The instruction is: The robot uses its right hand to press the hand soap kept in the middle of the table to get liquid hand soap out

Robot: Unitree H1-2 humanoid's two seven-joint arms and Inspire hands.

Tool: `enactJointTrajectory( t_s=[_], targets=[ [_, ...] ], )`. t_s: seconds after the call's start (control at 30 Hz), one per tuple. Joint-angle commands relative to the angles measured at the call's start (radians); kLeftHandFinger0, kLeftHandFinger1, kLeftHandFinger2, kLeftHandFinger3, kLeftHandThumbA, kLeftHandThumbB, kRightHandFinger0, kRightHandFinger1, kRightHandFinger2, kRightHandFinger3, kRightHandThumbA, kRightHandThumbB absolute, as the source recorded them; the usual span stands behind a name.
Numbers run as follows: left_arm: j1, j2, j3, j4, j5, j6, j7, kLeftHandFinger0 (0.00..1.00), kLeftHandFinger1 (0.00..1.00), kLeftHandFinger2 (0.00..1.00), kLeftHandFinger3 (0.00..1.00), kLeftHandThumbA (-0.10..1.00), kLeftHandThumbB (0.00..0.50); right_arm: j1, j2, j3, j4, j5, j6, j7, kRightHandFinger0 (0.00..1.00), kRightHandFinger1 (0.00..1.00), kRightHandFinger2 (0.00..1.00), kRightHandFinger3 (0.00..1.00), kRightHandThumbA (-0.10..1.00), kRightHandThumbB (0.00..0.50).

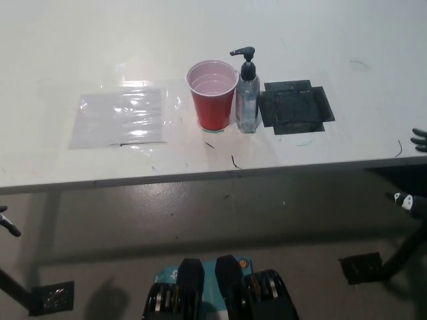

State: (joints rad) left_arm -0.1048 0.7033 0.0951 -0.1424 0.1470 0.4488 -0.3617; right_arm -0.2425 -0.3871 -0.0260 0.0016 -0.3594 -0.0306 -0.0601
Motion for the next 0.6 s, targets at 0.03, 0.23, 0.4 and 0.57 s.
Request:
enactJointTrajectory(
  t_s=[0.03,0.23,0.4,0.57],
  targets=[
    [-0.010,0.008,0.041,-0.025,0.047,0.021,-0.044,1.00,1.00,1.00,0.89,1.00,0.125,-0.150,-0.066,-0.021,-0.085,-0.029,0.053,0.039,0.65,0.64,0.65,0.92,1.00,0.270],
    [-0.012,-0.007,0.063,-0.027,0.075,0.021,-0.069,1.00,1.00,1.00,0.87,1.00,0.112,-0.332,-0.103,0.030,-0.042,-0.079,0.066,0.083,0.61,0.64,0.74,0.93,1.00,0.326],
    [-0.018,-0.017,0.075,-0.024,0.095,0.021,-0.093,1.00,1.00,1.00,0.85,1.00,0.135,-0.420,-0.094,0.081,-0.020,-0.096,0.080,0.109,0.27,0.31,0.40,0.93,1.00,0.383],
    [-0.022,-0.027,0.086,-0.024,0.108,0.021,-0.111,1.00,1.00,1.00,0.83,1.00,0.117,-0.474,-0.078,0.129,0.008,-0.098,0.081,0.136,0.12,0.19,0.32,0.90,1.00,0.427]
  ],
)
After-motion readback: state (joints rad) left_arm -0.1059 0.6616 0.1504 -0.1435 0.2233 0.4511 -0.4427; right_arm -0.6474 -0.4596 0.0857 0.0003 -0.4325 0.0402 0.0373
